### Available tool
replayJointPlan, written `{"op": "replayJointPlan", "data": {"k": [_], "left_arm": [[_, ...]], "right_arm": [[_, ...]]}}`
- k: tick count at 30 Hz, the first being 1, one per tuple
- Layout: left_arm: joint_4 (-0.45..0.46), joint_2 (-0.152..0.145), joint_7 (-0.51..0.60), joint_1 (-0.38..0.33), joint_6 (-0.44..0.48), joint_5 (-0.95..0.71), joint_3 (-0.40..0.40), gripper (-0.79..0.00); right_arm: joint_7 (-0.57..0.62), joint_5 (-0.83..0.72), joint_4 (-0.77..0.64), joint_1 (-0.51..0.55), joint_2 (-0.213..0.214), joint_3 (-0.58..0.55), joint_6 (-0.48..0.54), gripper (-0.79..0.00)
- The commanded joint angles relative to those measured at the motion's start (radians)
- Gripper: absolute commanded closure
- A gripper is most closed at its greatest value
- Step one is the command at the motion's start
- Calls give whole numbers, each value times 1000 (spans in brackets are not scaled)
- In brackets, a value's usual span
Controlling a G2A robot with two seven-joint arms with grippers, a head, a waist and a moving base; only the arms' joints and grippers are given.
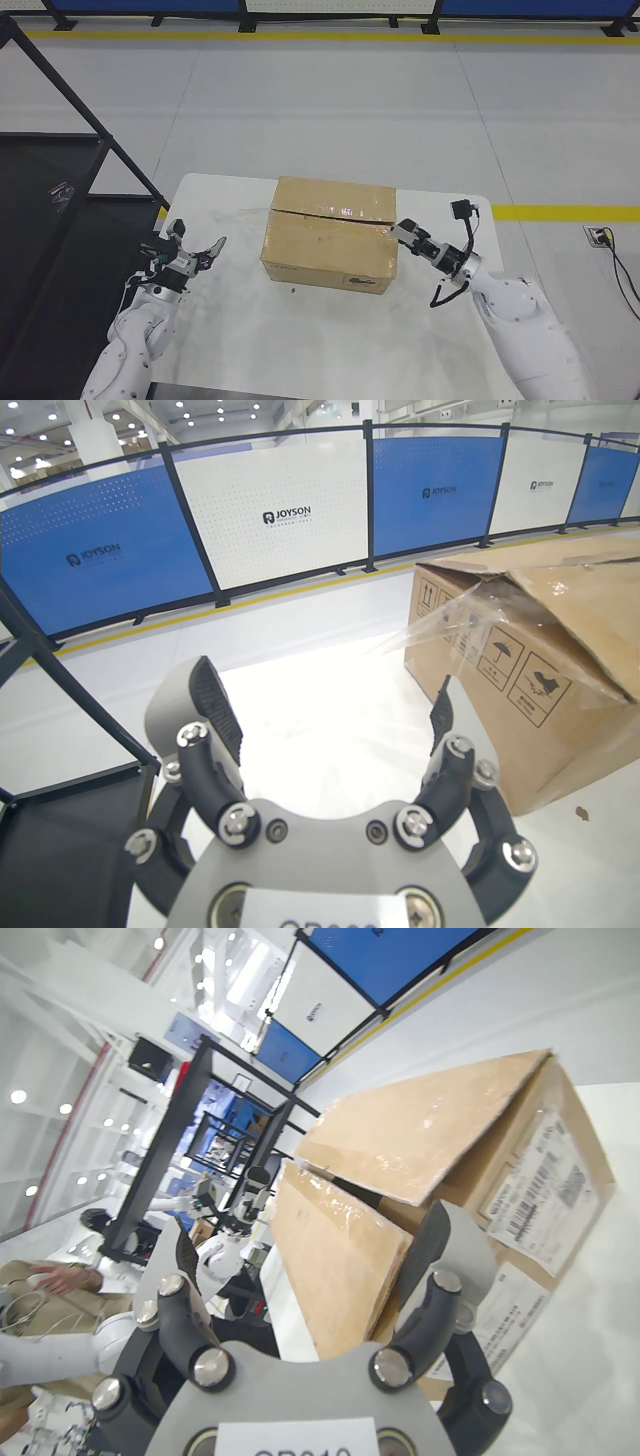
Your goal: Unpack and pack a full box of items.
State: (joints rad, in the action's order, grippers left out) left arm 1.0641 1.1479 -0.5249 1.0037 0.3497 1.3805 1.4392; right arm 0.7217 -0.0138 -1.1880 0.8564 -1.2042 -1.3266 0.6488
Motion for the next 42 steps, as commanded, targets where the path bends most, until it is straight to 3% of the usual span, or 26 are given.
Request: {"op": "replayJointPlan", "data": {"k": [1, 10, 13, 25, 30, 36, 42], "left_arm": [[15, 2, 23, 1, -14, -14, 0, -785], [51, 9, 69, -7, -32, -50, -14, -785], [74, 10, 68, -1, -16, -59, -22, -785], [179, -19, -22, 73, 180, 56, 12, -785], [193, -24, -20, 82, 168, 121, 3, -785], [211, -22, 0, 82, 131, 212, -52, -785], [188, -37, -18, 72, 200, 314, -56, -785]], "right_arm": [[53, -63, 16, -6, 3, -4, 37, -785], [282, -228, 4, -3, 20, 9, 142, -785], [316, -247, -49, 13, 32, 26, 134, -785], [254, -71, -247, 130, 143, 110, 196, -785], [268, -3, -263, 141, 182, 138, 181, -785], [221, 78, -293, 131, 186, 137, 57, -785], [177, 87, -343, 151, 190, 127, 34, -785]]}}
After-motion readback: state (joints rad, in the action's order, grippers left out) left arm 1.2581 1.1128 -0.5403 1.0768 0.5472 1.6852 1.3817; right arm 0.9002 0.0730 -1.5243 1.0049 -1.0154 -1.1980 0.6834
